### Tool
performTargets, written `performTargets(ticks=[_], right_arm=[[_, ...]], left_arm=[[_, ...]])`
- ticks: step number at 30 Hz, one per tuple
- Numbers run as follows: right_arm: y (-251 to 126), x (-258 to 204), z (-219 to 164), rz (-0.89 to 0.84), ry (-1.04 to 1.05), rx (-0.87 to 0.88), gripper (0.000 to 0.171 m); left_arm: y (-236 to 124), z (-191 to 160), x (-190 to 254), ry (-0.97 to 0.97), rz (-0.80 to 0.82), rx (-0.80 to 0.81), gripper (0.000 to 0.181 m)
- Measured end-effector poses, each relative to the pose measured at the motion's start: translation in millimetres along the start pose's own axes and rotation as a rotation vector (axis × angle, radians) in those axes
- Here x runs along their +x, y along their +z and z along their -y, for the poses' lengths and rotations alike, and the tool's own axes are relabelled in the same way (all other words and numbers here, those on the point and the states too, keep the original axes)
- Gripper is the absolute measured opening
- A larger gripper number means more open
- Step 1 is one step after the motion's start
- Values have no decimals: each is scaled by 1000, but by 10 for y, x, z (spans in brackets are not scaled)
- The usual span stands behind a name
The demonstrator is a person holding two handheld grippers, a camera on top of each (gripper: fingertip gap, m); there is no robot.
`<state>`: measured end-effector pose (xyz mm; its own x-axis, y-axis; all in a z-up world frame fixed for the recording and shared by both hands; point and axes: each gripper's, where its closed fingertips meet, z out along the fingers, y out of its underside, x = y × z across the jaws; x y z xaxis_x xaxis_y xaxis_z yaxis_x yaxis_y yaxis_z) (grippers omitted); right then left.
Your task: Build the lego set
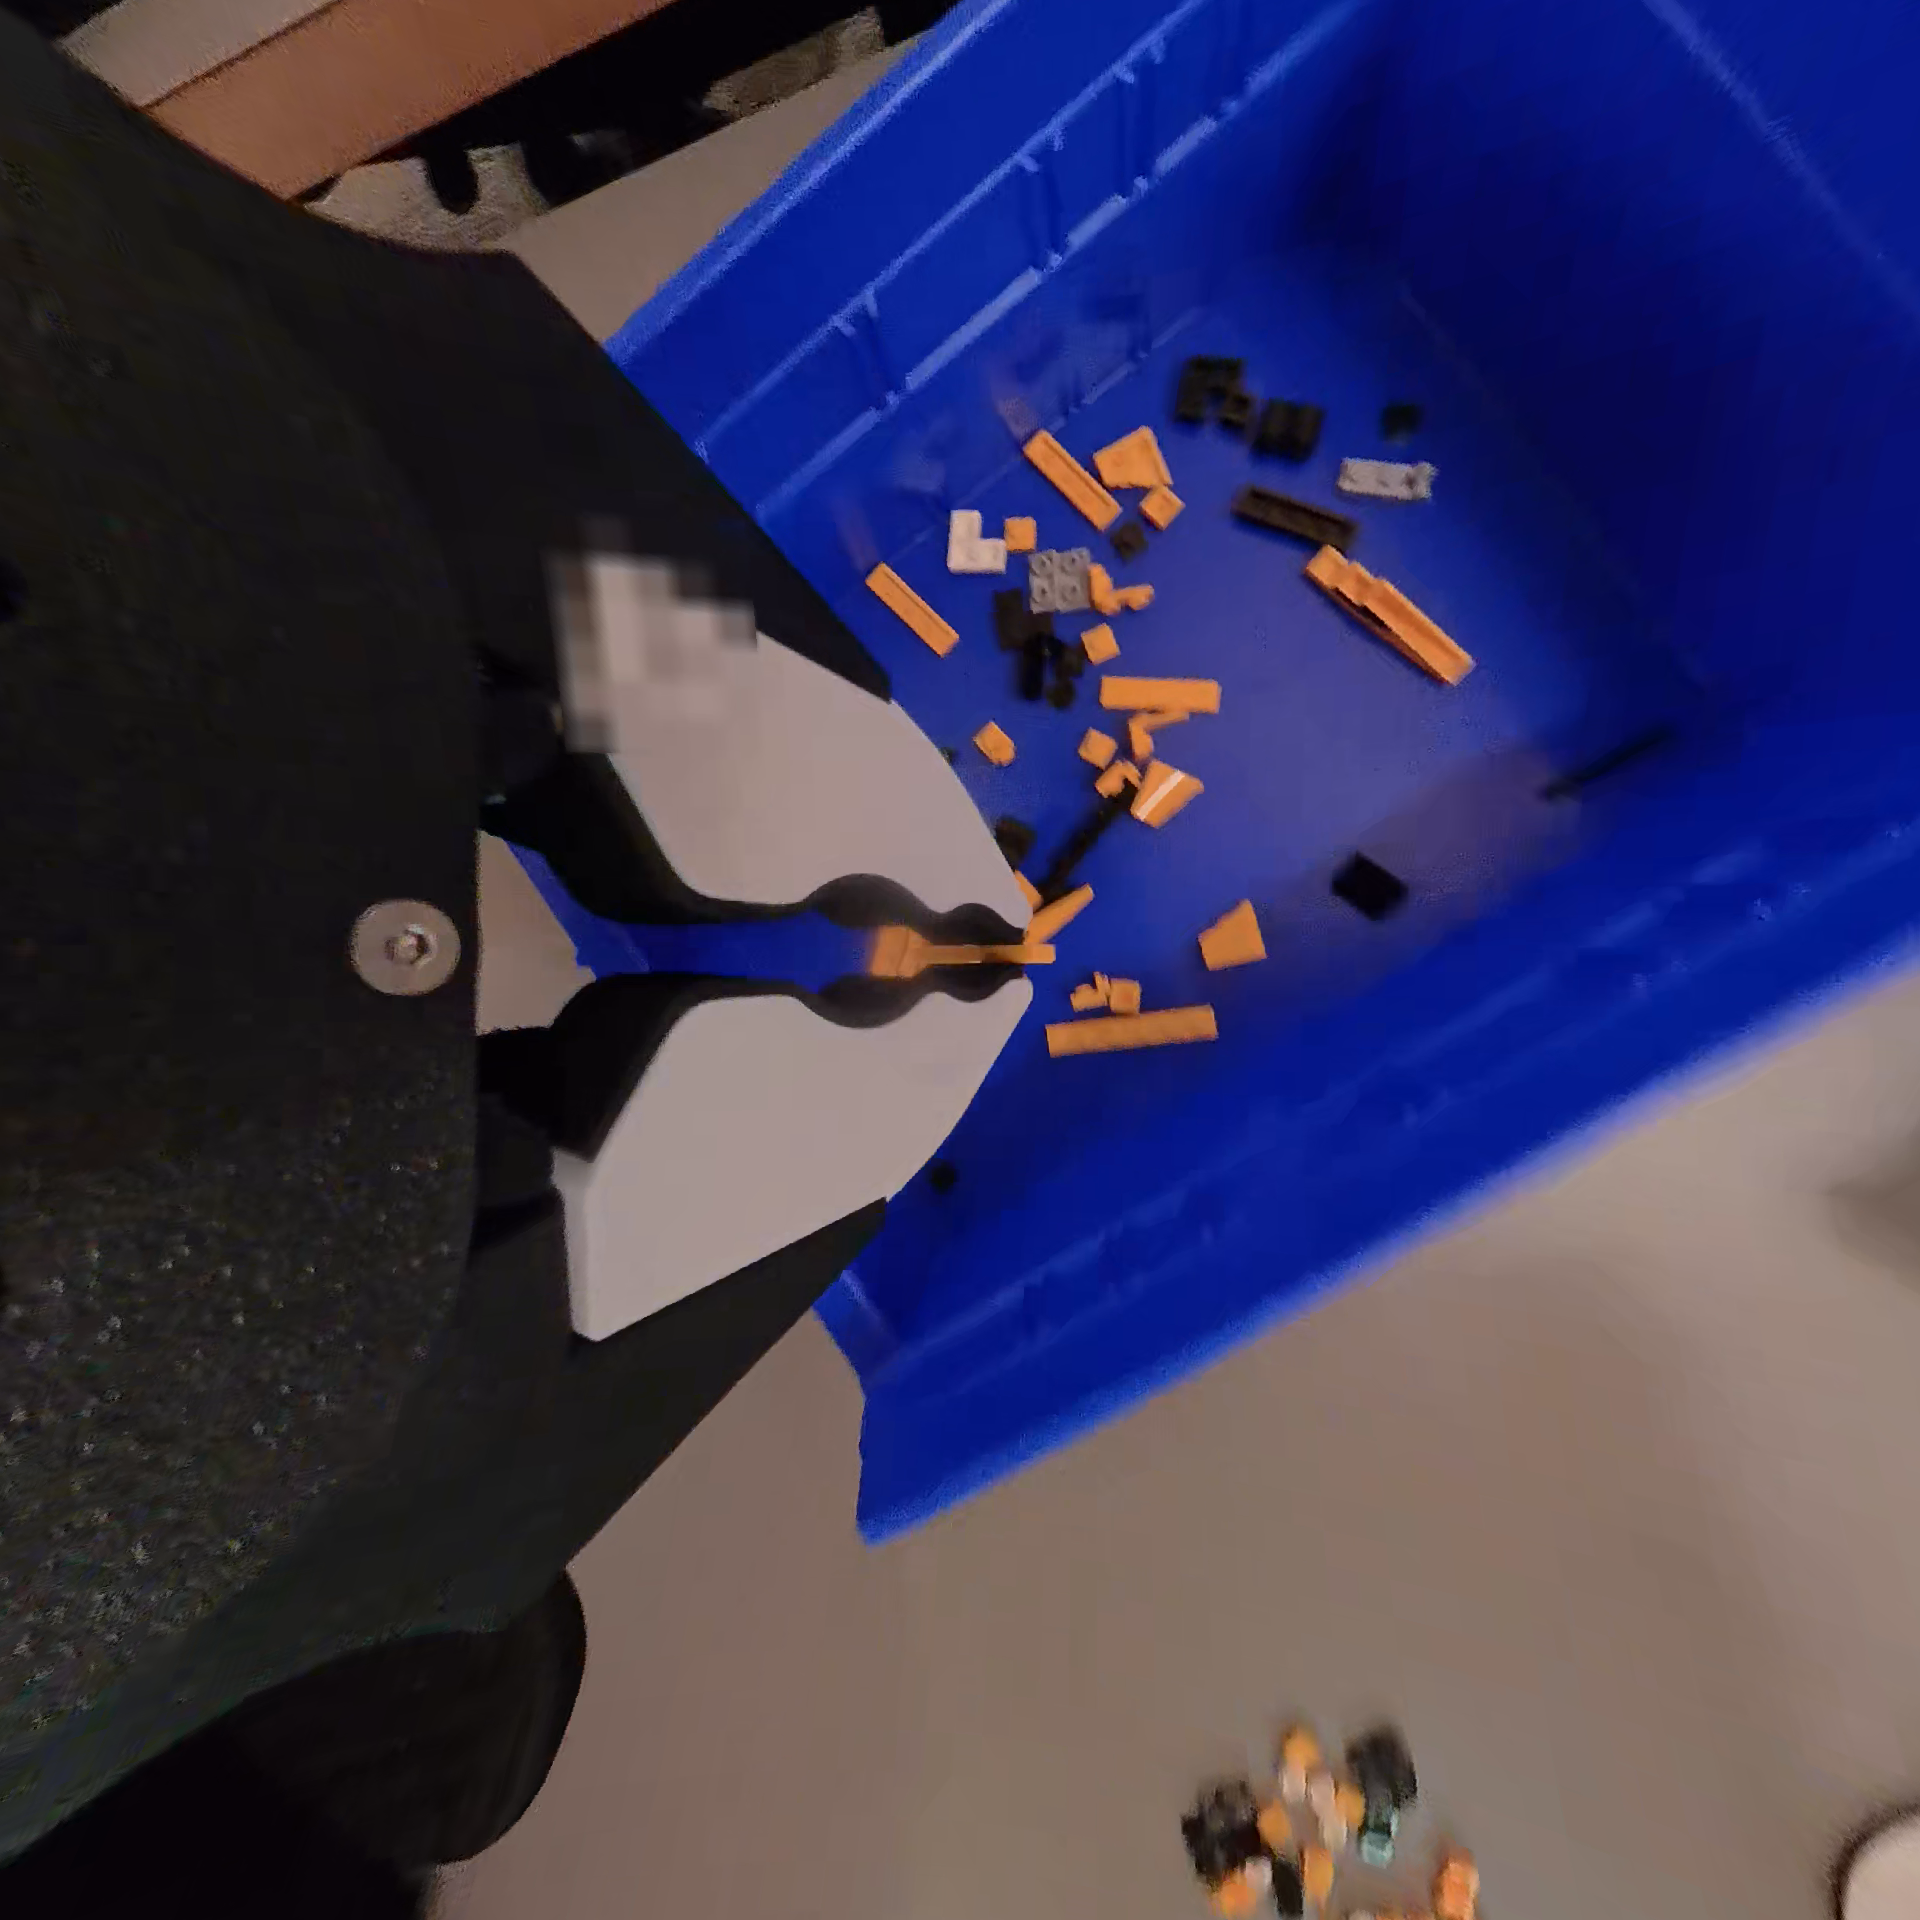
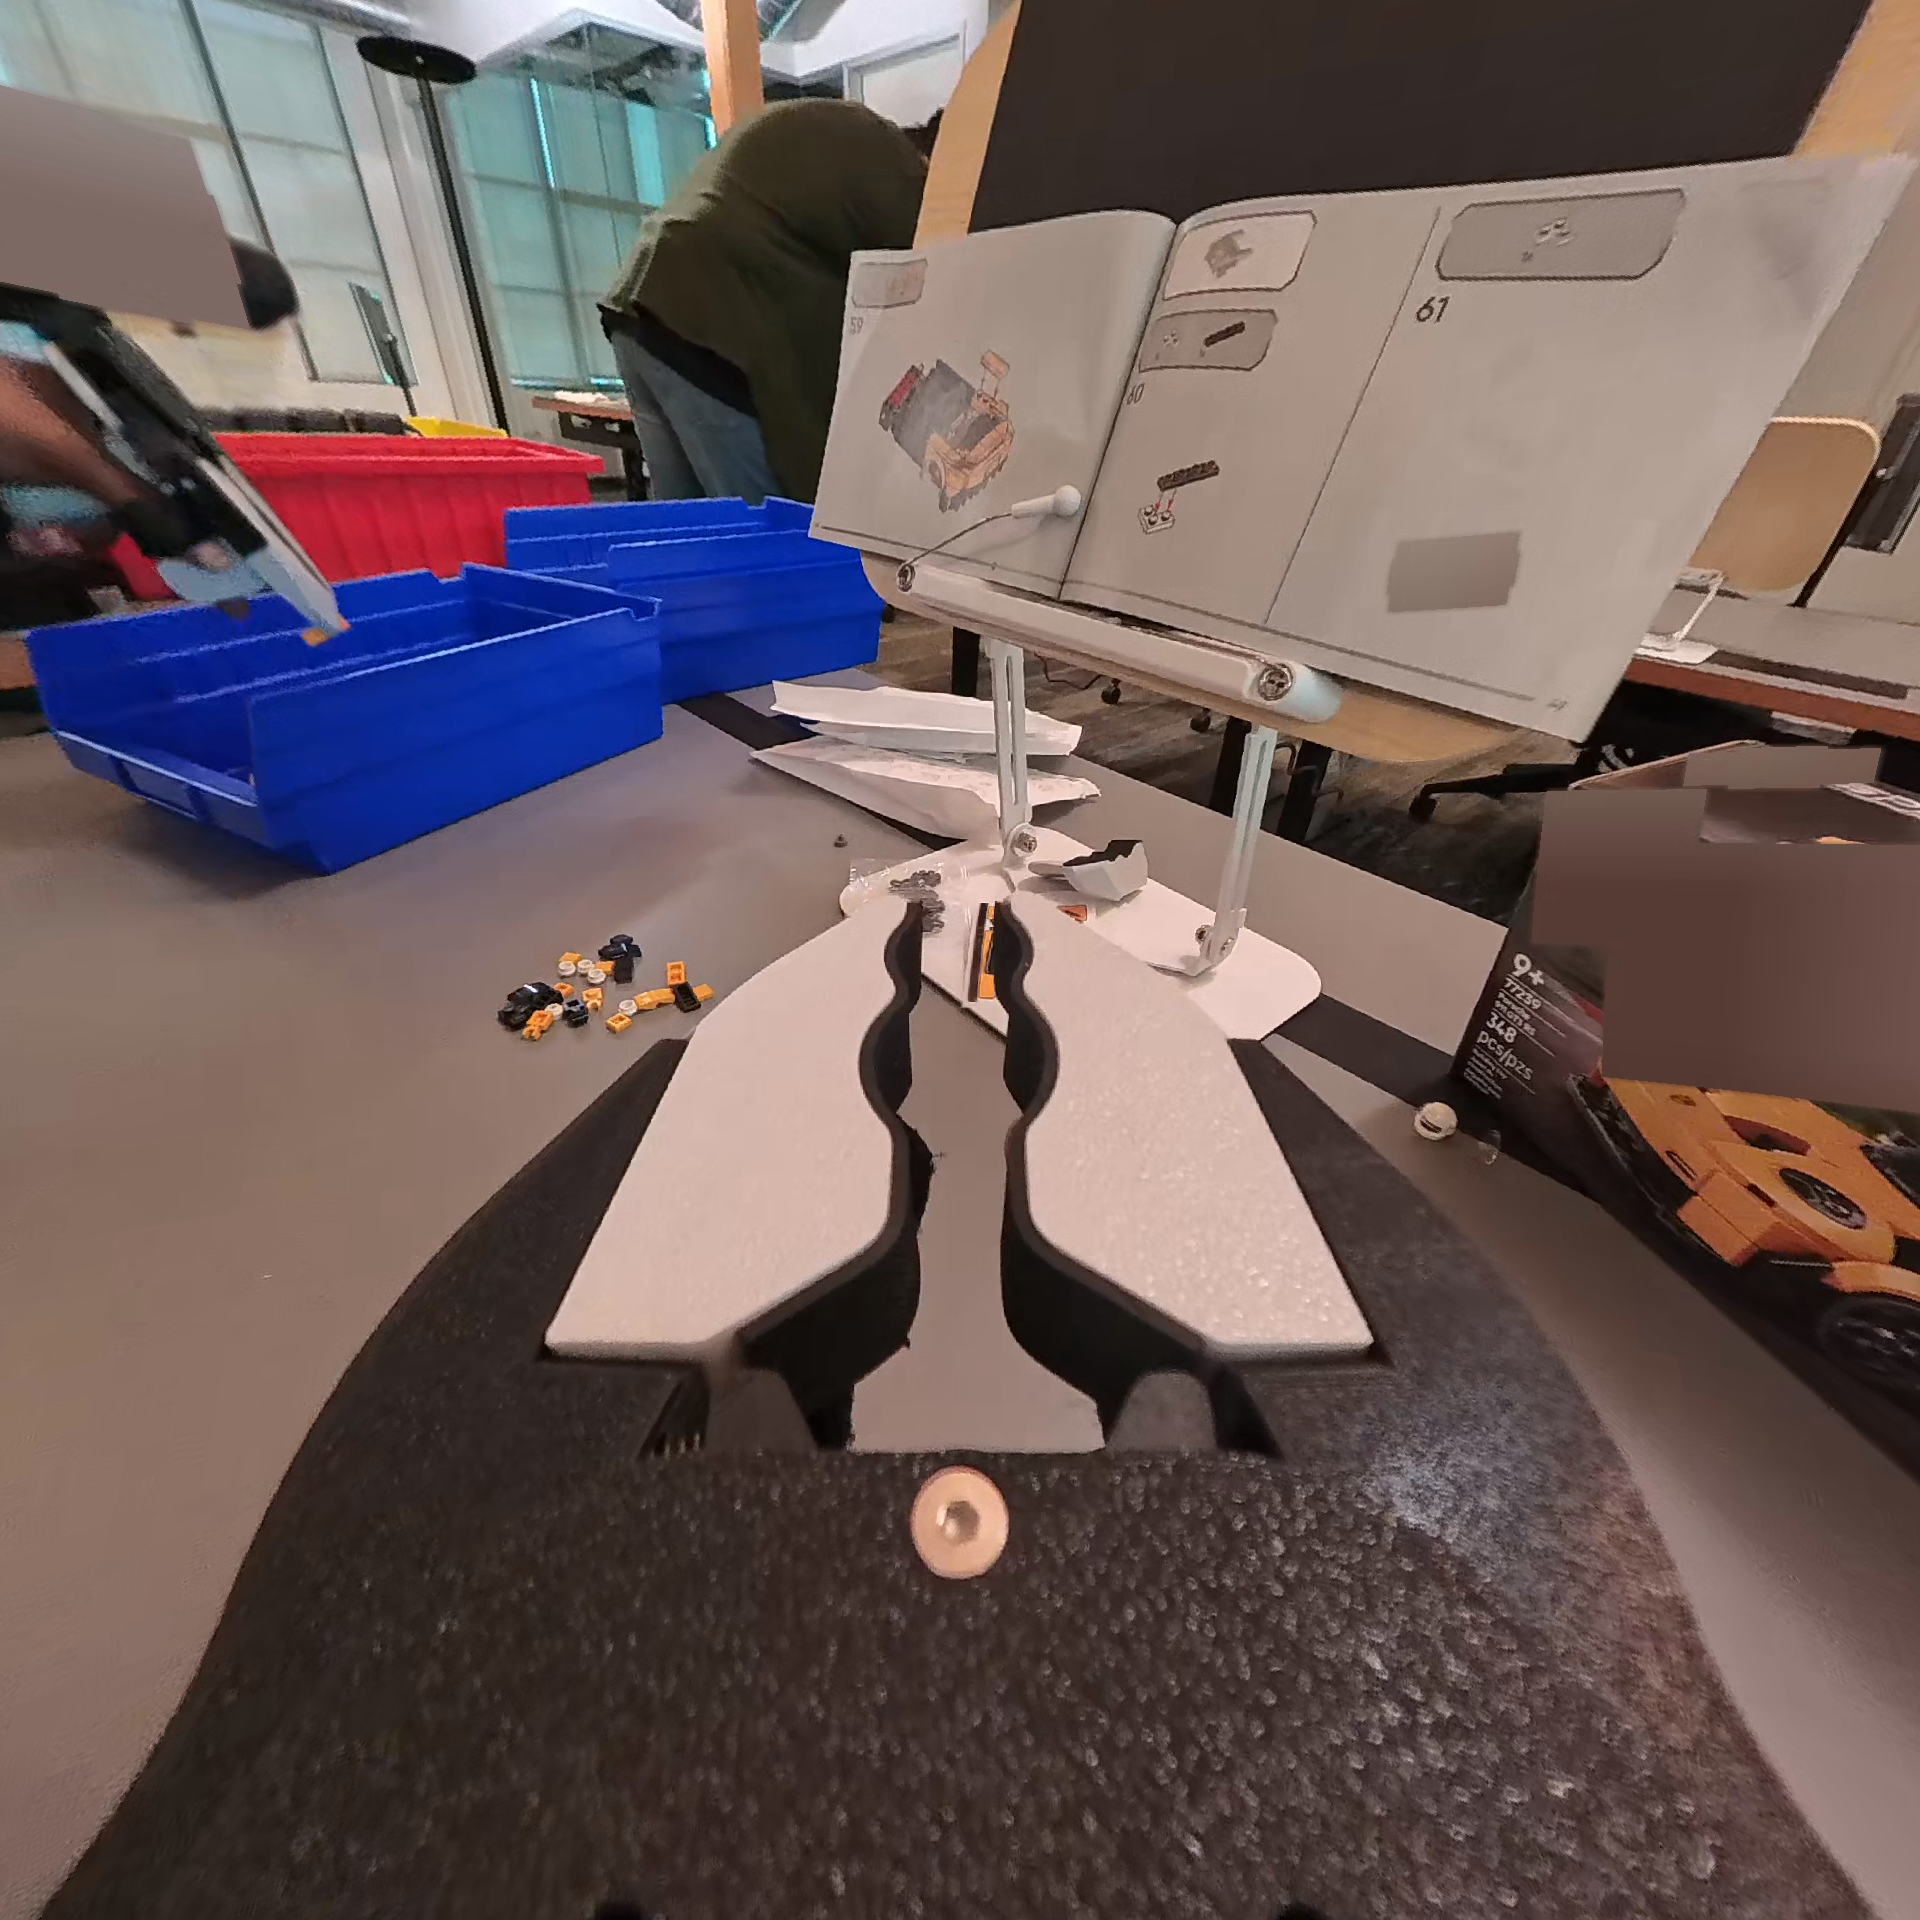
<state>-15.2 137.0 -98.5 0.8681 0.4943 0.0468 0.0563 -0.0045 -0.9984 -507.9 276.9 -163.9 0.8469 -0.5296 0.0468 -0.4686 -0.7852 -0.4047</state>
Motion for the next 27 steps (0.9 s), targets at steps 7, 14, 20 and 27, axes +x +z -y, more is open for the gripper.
performTargets(ticks=[7, 14, 20, 27], right_arm=[[-7, -11, 28, 3, 3, 8, 13], [26, -70, -31, 17, -15, -12, 13], [2, -24, -42, 11, -4, -12, 13], [9, -24, -73, 15, -4, -20, 13]], left_arm=[[-109, 241, 921, 195, -202, 89, 3], [435, -6, 2598, 591, -417, -17, 3], [1038, -110, 3228, 816, -307, -25, 3], [1133, -199, 3540, 861, -379, -10, 3]])
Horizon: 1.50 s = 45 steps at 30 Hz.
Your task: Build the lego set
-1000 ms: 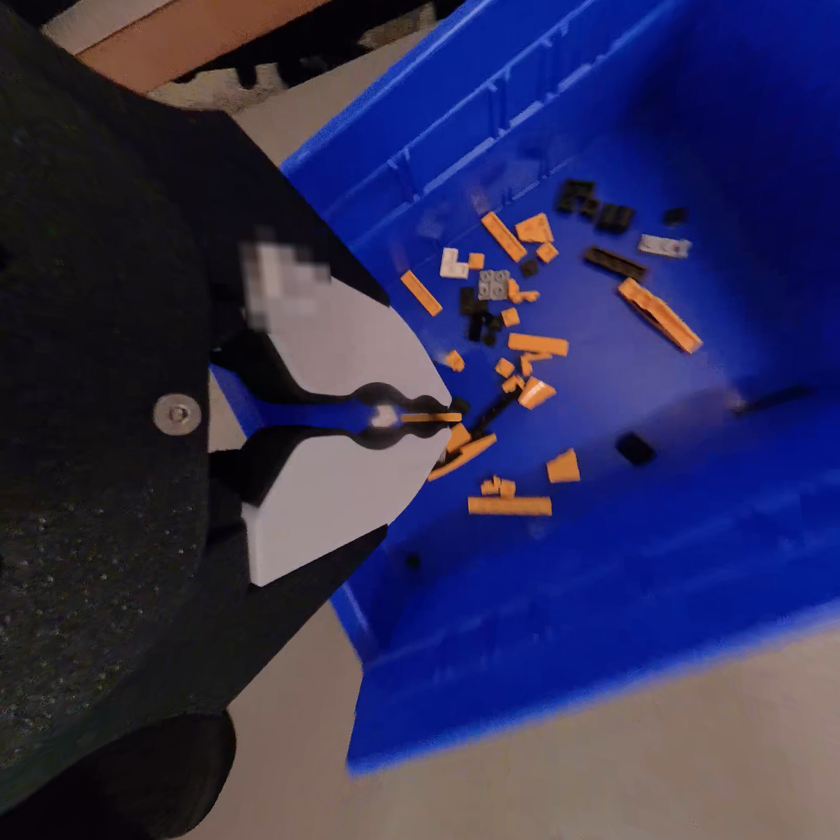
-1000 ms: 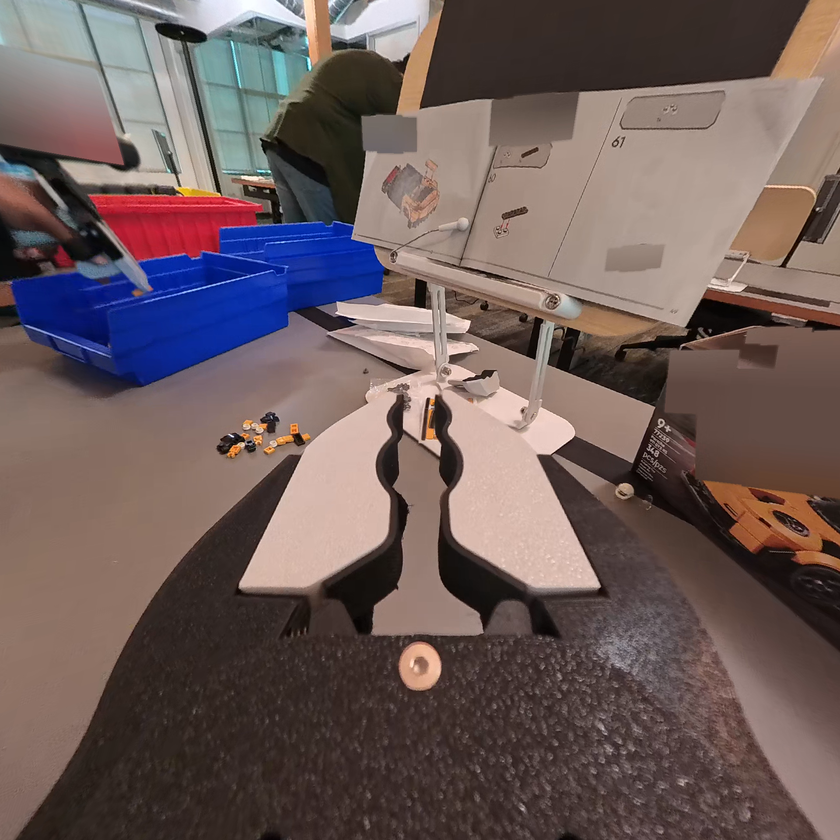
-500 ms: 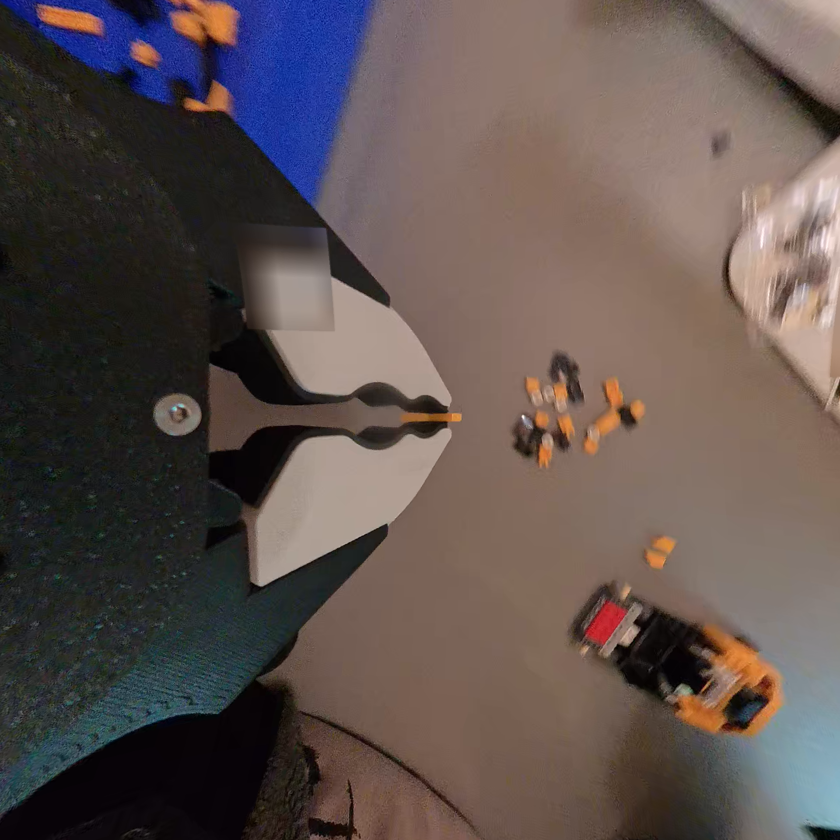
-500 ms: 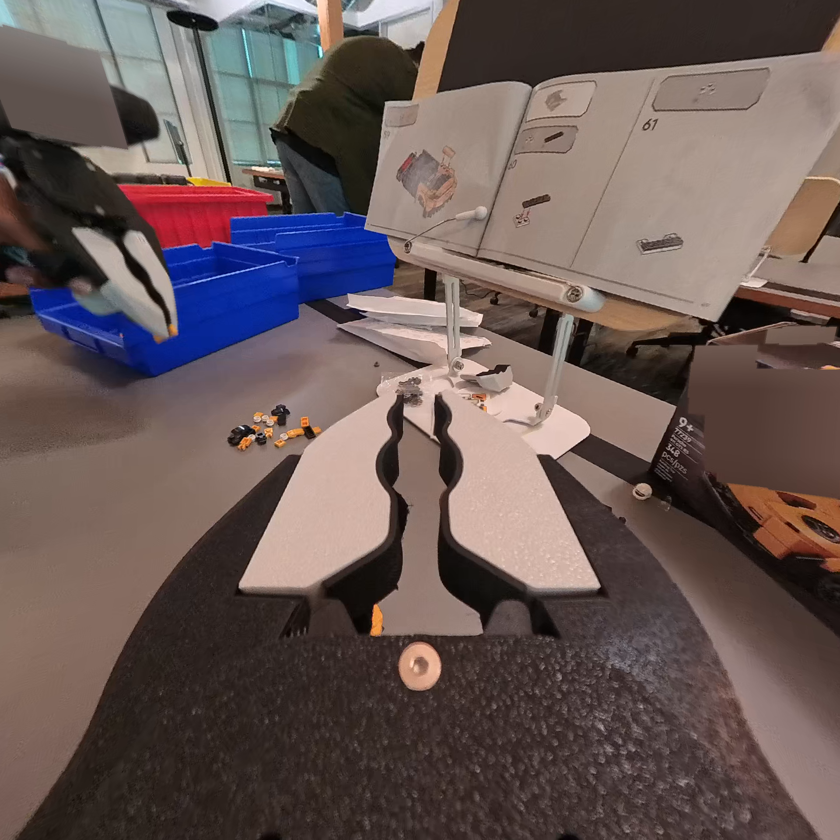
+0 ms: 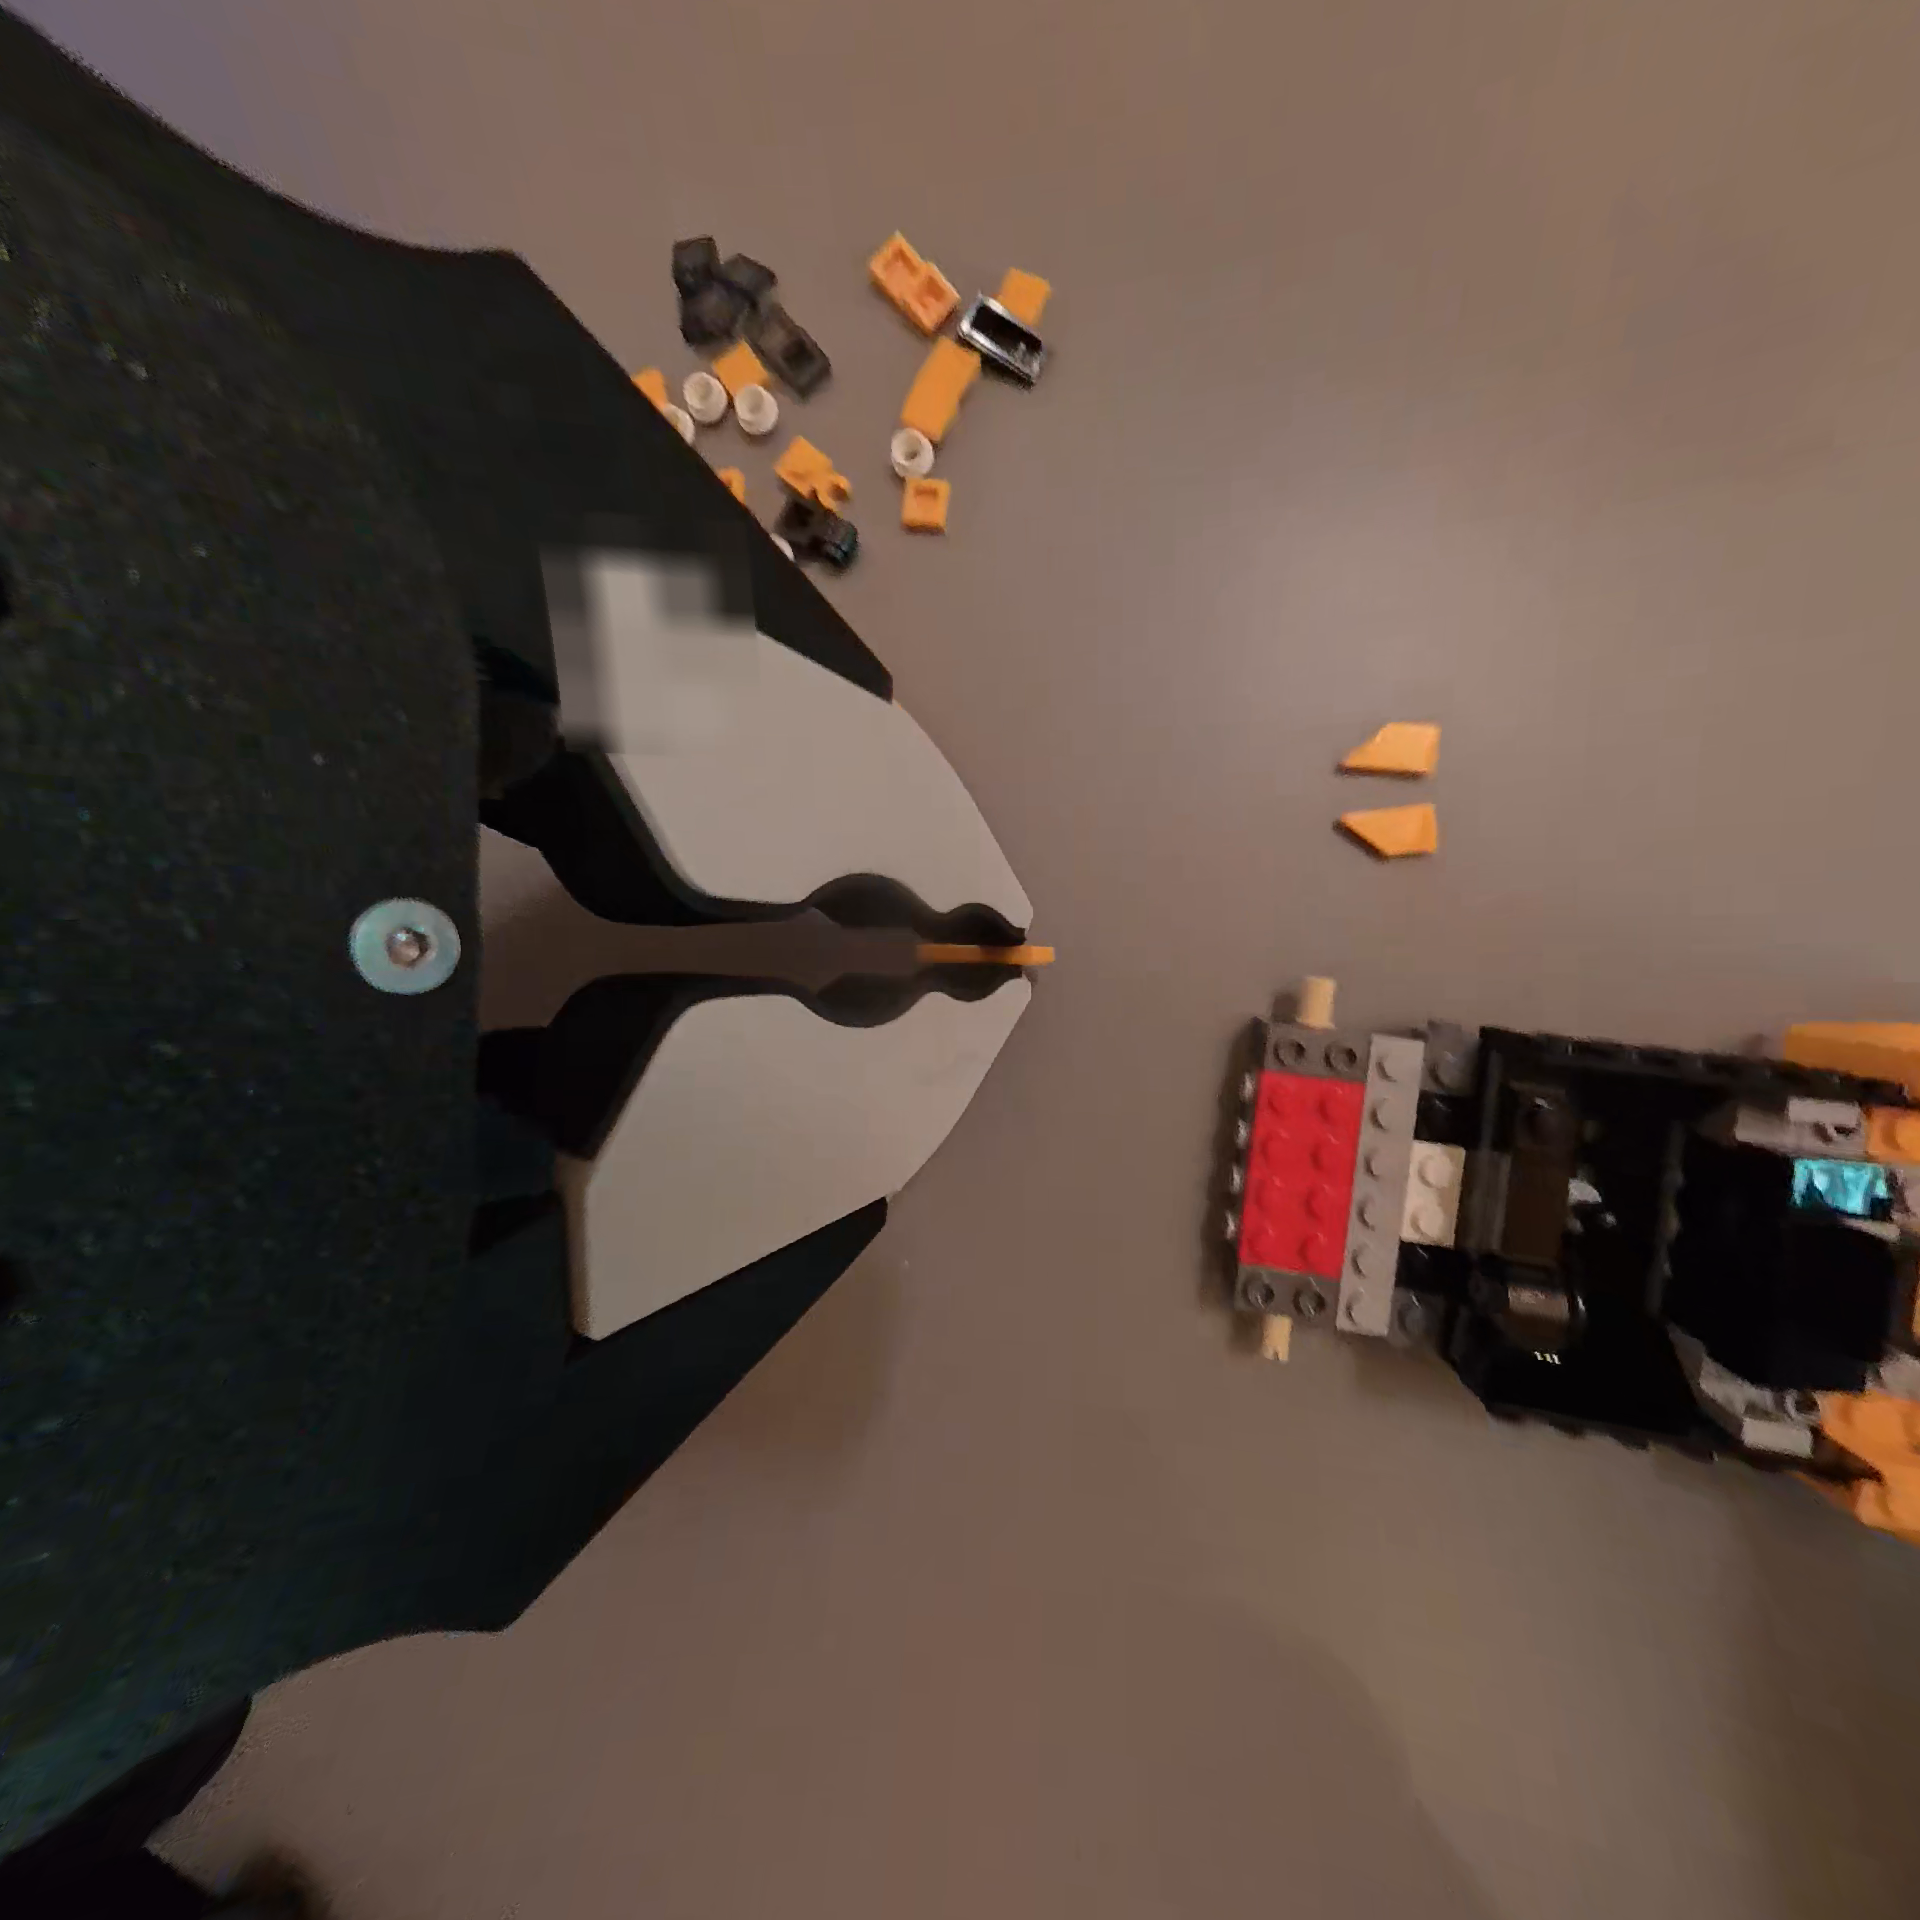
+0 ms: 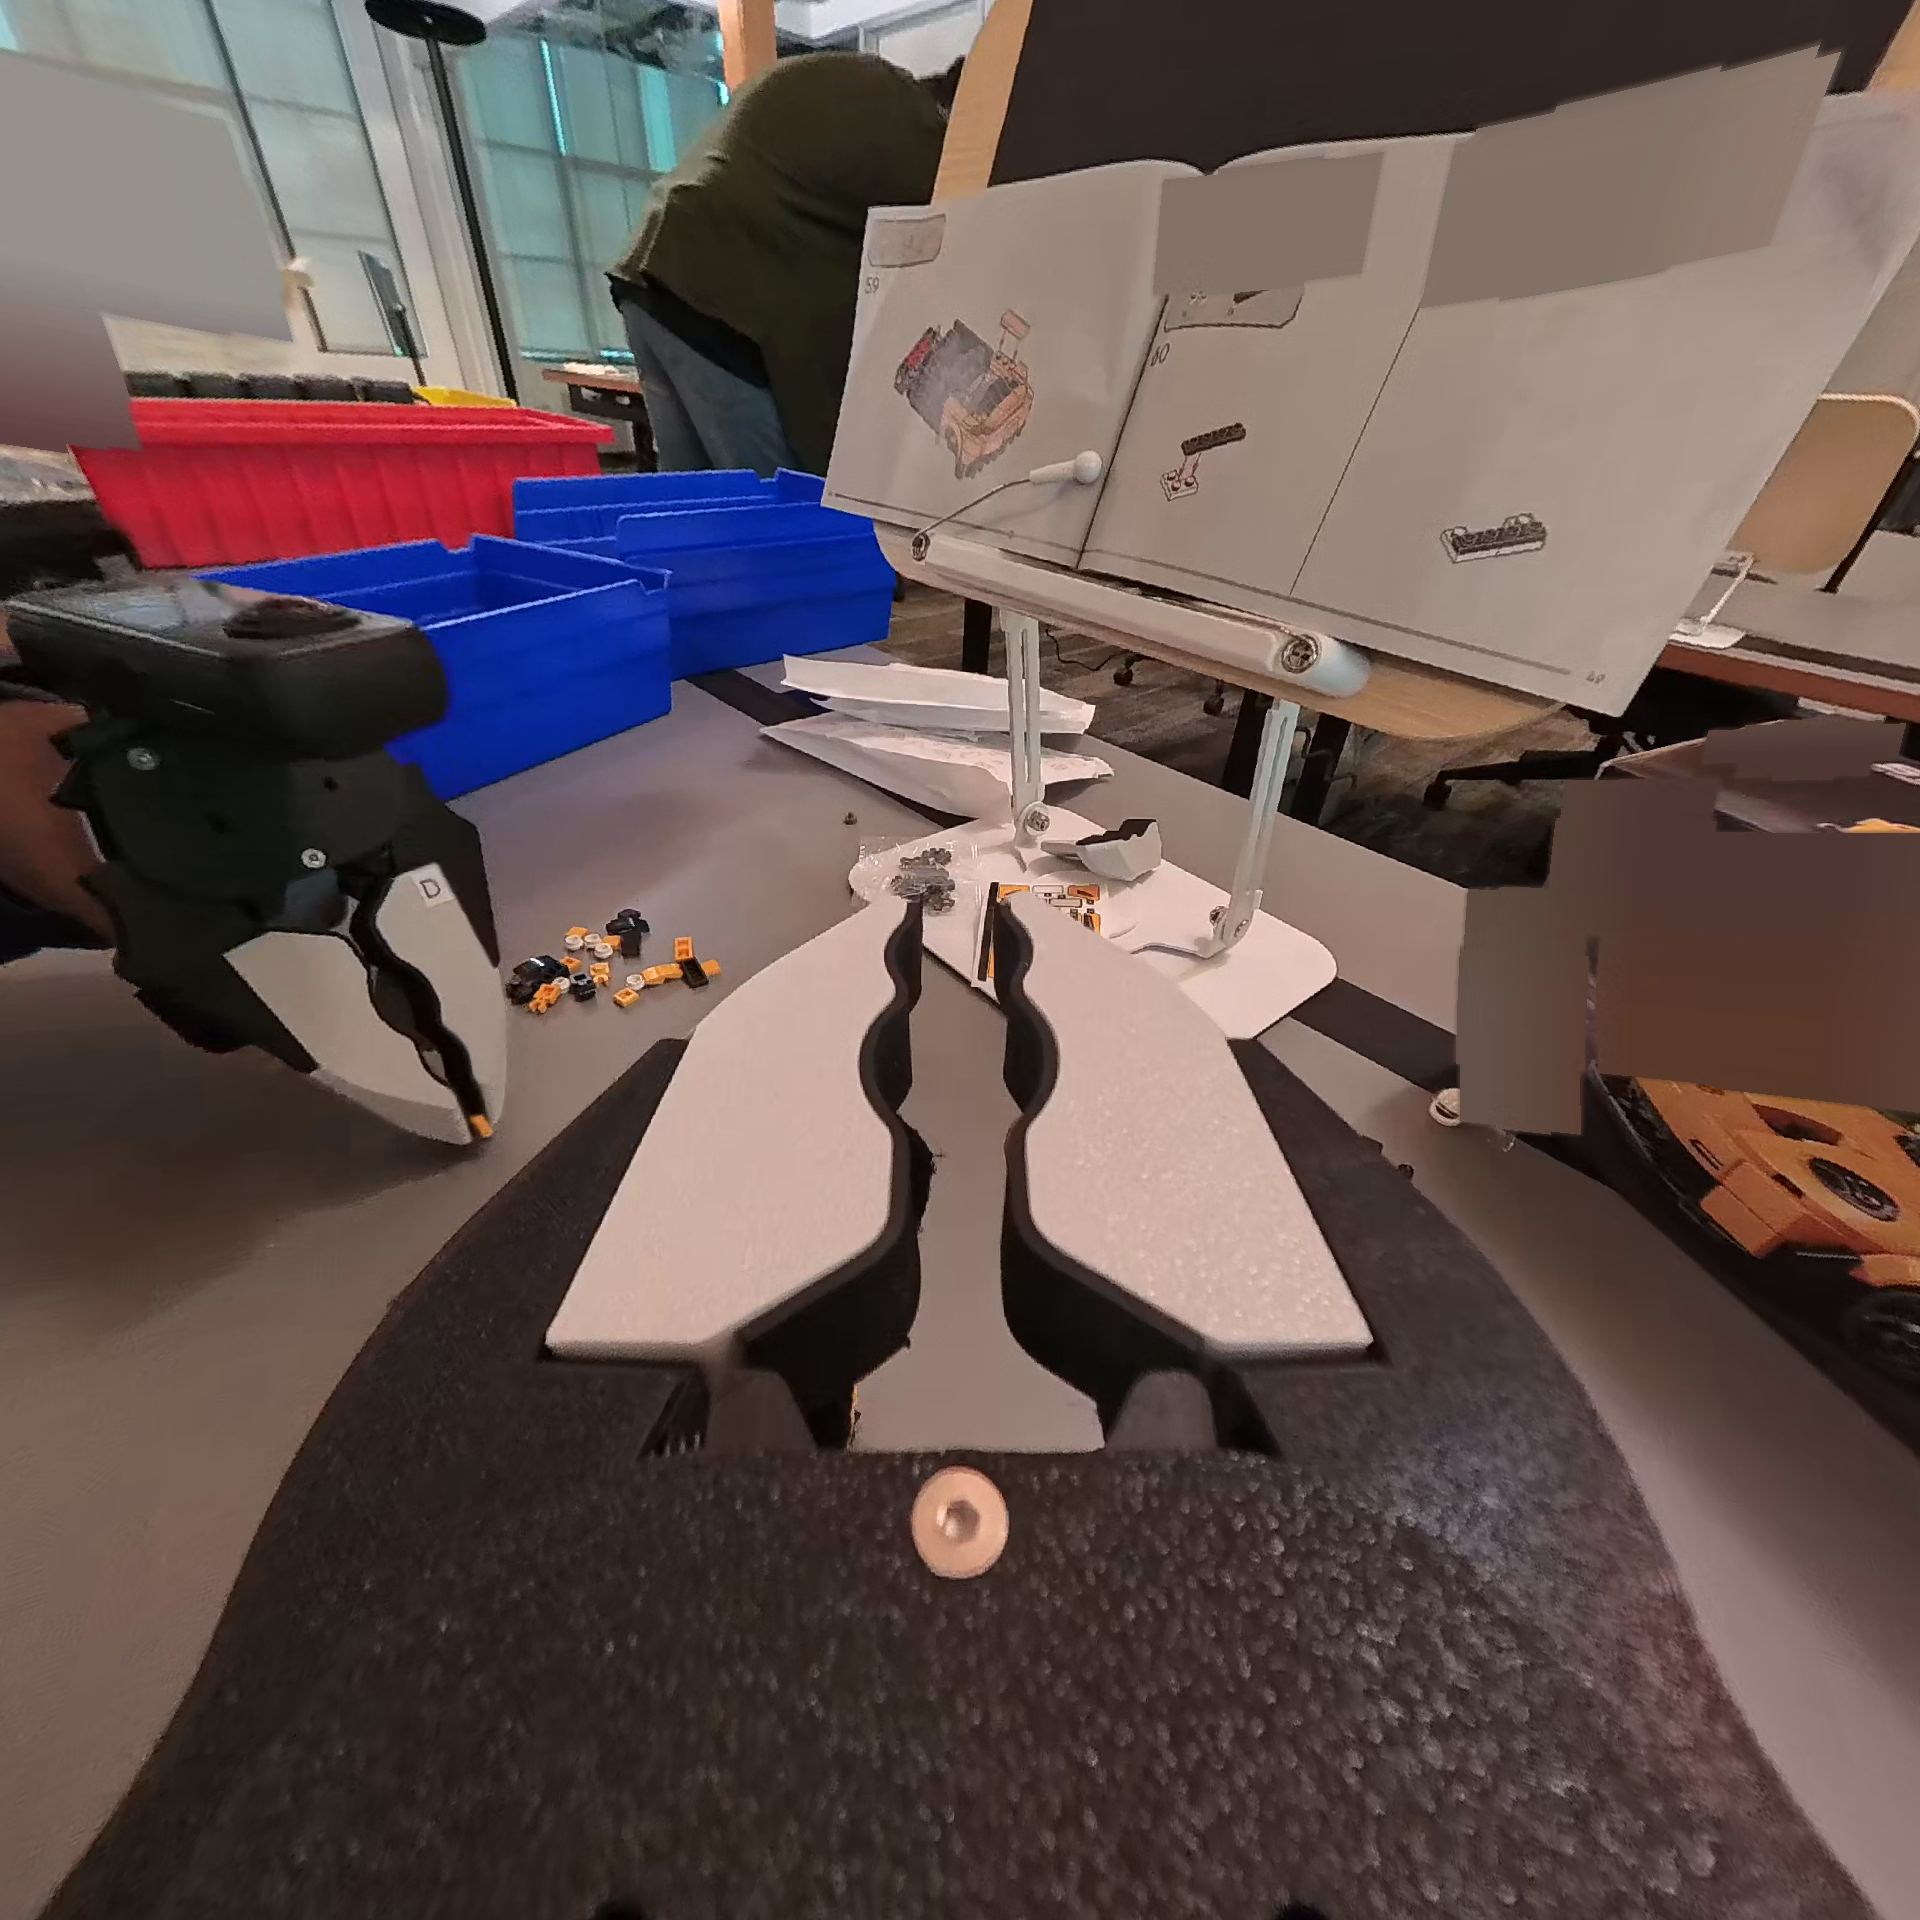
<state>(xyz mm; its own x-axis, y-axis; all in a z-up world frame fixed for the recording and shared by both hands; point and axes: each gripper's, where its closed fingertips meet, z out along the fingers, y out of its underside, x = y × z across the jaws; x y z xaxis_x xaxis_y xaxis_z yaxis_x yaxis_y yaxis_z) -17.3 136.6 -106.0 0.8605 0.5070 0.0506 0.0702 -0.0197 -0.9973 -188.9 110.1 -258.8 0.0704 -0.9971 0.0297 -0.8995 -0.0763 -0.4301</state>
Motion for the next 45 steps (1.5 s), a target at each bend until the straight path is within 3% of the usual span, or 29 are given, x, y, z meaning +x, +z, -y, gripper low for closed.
performTargets(ticks=[12, 21, 25, 33, 39, 45], right_arm=[[45, -30, -80, 10, 5, -22, 13], [42, -29, -82, 12, 3, -24, 13], [35, -28, -73, 12, 1, -22, 13], [50, -49, -88, 19, 1, -28, 13], [58, -85, -92, 36, 0, -34, 13], [85, -373, -213, 187, -39, -111, 14]], left_arm=[[-188, -47, 98, -70, -52, 173, 10], [15, -53, 282, 204, 78, 102, 16], [-25, -42, 305, 219, 75, 113, 23], [-176, -136, 217, 178, 71, 150, 16], [-68, -128, 228, 286, 11, 147, 16], [13, -100, 252, 241, -125, 110, 9]])
